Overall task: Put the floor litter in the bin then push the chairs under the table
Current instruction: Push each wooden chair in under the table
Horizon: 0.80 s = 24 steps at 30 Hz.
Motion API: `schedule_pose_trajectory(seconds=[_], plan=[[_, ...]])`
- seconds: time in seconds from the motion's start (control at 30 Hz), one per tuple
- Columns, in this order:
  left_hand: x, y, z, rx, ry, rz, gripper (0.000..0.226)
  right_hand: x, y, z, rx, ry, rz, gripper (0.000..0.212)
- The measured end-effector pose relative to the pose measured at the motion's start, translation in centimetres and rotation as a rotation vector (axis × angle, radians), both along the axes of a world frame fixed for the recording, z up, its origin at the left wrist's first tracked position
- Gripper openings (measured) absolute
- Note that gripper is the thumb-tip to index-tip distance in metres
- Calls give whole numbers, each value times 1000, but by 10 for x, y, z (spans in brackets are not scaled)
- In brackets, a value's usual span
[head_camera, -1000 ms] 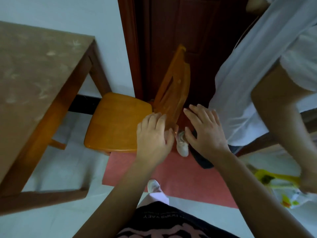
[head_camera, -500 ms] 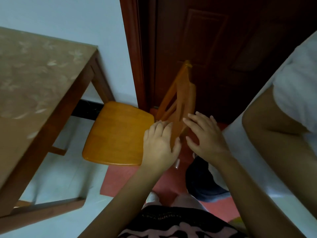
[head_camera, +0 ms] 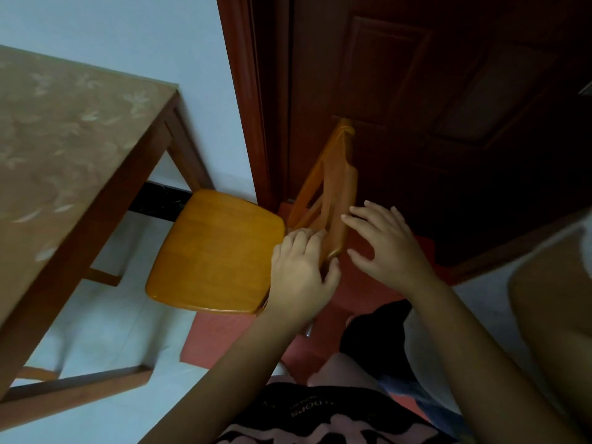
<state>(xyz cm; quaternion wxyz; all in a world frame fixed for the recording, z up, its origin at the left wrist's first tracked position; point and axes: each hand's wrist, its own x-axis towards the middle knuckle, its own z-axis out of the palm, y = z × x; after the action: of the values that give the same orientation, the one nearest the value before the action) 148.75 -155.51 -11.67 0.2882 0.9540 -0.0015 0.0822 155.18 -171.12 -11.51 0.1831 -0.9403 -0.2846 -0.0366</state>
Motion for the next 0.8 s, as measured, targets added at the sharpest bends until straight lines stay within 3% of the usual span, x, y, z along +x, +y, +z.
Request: schedule_pose_trajectory(seconds=[0.4,0.8], plan=[[39,-22,-9,-22,88,94,51,72,-12,-5,-66,63,245,57],[70,-73,-9,-100,132,601,61,180,-5,-4,-180,115,882,54]])
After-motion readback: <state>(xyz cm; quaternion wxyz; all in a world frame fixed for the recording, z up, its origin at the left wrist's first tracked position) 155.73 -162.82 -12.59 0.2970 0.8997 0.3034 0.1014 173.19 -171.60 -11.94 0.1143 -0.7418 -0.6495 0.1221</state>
